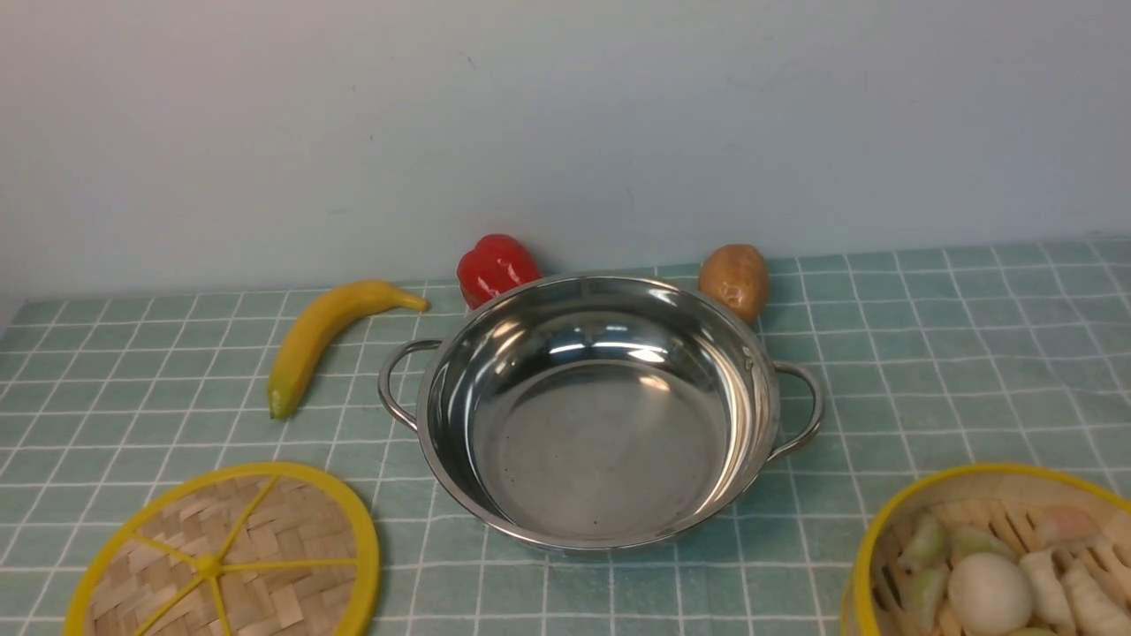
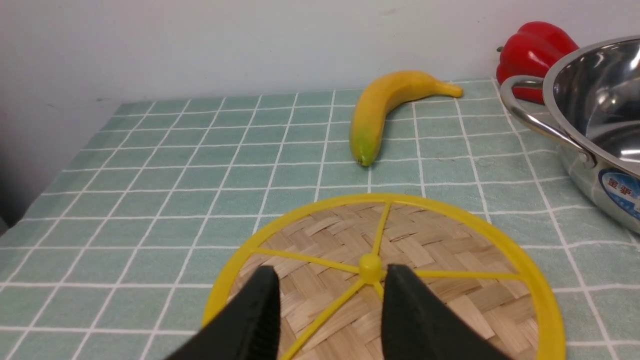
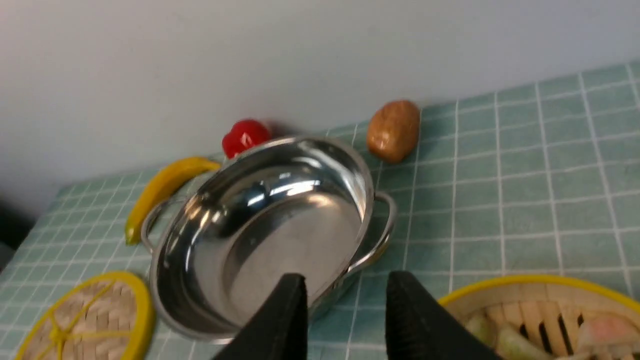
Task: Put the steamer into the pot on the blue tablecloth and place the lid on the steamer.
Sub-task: 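Reach for and grasp the rim of the bamboo steamer holding the buns with the right gripper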
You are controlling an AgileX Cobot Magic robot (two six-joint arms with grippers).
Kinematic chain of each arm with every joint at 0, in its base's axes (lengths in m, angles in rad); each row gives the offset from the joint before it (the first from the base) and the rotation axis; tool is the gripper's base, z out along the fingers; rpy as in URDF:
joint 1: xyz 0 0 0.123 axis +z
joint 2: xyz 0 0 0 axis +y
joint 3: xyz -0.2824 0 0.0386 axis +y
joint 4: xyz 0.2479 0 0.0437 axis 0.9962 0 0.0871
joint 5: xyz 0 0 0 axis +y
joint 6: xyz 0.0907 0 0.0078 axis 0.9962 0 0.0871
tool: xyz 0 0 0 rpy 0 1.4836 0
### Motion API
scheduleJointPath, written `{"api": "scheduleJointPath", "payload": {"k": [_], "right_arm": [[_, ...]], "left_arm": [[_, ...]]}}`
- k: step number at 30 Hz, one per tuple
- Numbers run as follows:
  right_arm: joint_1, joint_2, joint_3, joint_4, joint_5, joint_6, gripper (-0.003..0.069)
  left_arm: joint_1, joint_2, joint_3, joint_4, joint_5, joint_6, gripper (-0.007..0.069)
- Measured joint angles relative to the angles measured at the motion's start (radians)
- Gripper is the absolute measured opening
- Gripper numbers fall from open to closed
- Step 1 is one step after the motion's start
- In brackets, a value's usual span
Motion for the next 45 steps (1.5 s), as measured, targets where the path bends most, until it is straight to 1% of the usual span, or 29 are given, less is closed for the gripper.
{"api": "scheduleJointPath", "payload": {"k": [1,4,7,8,9,11,14,17,19,20,21,22,23,24,25,28,29,30,31,34,38,45], "right_arm": [[0.000,0.012,-0.002,0.007,0.008,0.000,0.0243],[0.000,0.101,-0.051,0.041,0.167,-0.197,0.0243],[0.000,0.191,-0.101,0.079,0.260,-0.376,0.0243],[0.000,0.196,-0.105,0.082,0.265,-0.386,0.0243],[0.000,0.233,-0.135,0.104,0.296,-0.448,0.0243],[0.000,0.286,-0.179,0.135,0.334,-0.506,0.0243],[0.000,0.362,-0.244,0.133,0.372,-0.527,0.0243],[0.011,0.435,-0.289,0.072,0.378,-0.512,0.0251],[0.075,0.520,-0.321,-0.050,0.378,-0.441,0.0284],[0.081,0.532,-0.321,-0.058,0.378,-0.430,0.0288],[0.109,0.550,-0.322,-0.092,0.378,-0.410,0.0302],[0.167,0.596,-0.322,-0.162,0.383,-0.349,0.0333],[0.198,0.619,-0.322,-0.196,0.383,-0.302,0.0350],[0.213,0.630,-0.322,-0.211,0.384,-0.283,0.0358],[0.271,0.672,-0.322,-0.267,0.385,-0.210,0.0389],[0.366,0.732,-0.322,-0.343,0.385,-0.116,0.0427],[0.371,0.738,-0.322,-0.349,0.385,-0.112,0.0429],[0.413,0.759,-0.322,-0.363,0.385,-0.083,0.0433],[0.417,0.762,-0.322,-0.363,0.385,-0.083,0.0433],[0.457,0.801,-0.319,-0.364,0.385,-0.024,0.0433],[0.469,0.850,-0.279,-0.361,0.374,0.012,0.0431],[0.469,0.879,-0.174,-0.331,0.238,0.013,0.0431]], "left_arm": [[0.000,0.000,0.000,0.000,0.000,0.000,0.0274],[0.000,0.000,0.000,0.000,0.000,0.000,0.0274],[0.000,0.000,0.000,0.000,0.000,0.000,0.0274],[0.000,0.000,0.000,0.000,0.000,0.000,0.0274],[0.000,0.000,0.000,0.000,0.000,0.000,0.0274],[0.000,0.000,0.000,0.000,0.000,0.000,0.0274],[0.000,0.000,0.000,0.000,0.000,0.000,0.0274],[0.000,0.000,0.000,0.000,0.000,0.000,0.0274],[0.000,0.000,0.000,0.000,0.000,0.000,0.0274],[0.000,0.000,0.000,0.000,0.000,0.000,0.0274],[0.000,0.000,0.000,0.000,0.000,0.000,0.0274],[0.000,0.000,0.000,0.000,0.000,0.000,0.0274],[0.000,0.000,0.000,0.000,0.000,0.000,0.0274],[0.000,0.000,0.000,0.000,0.000,0.000,0.0274],[0.000,0.000,0.000,0.000,0.000,0.000,0.0274],[0.000,0.000,0.000,0.000,0.000,0.000,0.0274],[0.000,0.000,0.000,0.000,0.000,0.000,0.0274],[0.000,0.000,0.000,0.000,0.000,0.000,0.0274],[0.000,0.000,0.000,0.000,0.000,0.000,0.0274],[0.000,0.000,0.000,0.000,0.000,0.000,0.0274],[0.000,0.000,0.000,0.000,0.000,0.000,0.0274],[0.000,0.000,0.000,0.000,0.000,0.000,0.0274]]}}
